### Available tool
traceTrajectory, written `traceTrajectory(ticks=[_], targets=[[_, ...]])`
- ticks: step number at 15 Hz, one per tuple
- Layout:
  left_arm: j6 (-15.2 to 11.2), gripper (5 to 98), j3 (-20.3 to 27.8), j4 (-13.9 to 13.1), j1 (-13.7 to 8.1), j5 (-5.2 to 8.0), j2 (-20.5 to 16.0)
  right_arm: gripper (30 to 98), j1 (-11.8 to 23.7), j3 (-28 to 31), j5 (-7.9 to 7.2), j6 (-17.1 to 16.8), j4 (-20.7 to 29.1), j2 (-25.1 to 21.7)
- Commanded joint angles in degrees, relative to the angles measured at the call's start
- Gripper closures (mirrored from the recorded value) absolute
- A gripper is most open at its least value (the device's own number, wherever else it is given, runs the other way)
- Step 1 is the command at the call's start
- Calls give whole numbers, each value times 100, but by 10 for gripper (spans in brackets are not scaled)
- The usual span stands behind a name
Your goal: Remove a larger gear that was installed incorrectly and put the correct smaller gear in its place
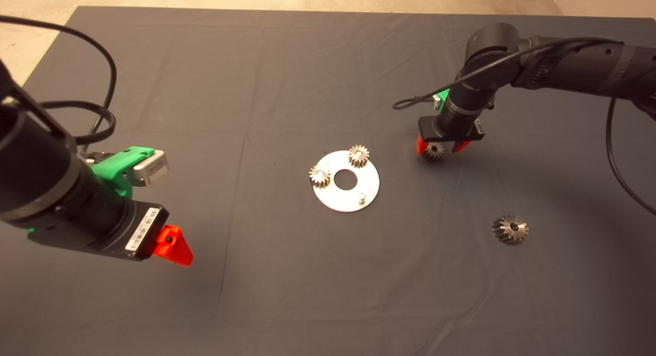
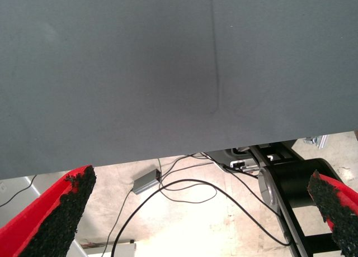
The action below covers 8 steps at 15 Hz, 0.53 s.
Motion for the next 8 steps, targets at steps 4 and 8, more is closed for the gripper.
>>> traceTrajectory(ticks=[4,8], targets=[[-11,58,46,-85,-85,203,-16,604,104,-118,-39,-61,151,-10],[-11,58,72,-85,-85,203,-29,604,56,-303,-39,-119,142,7]])
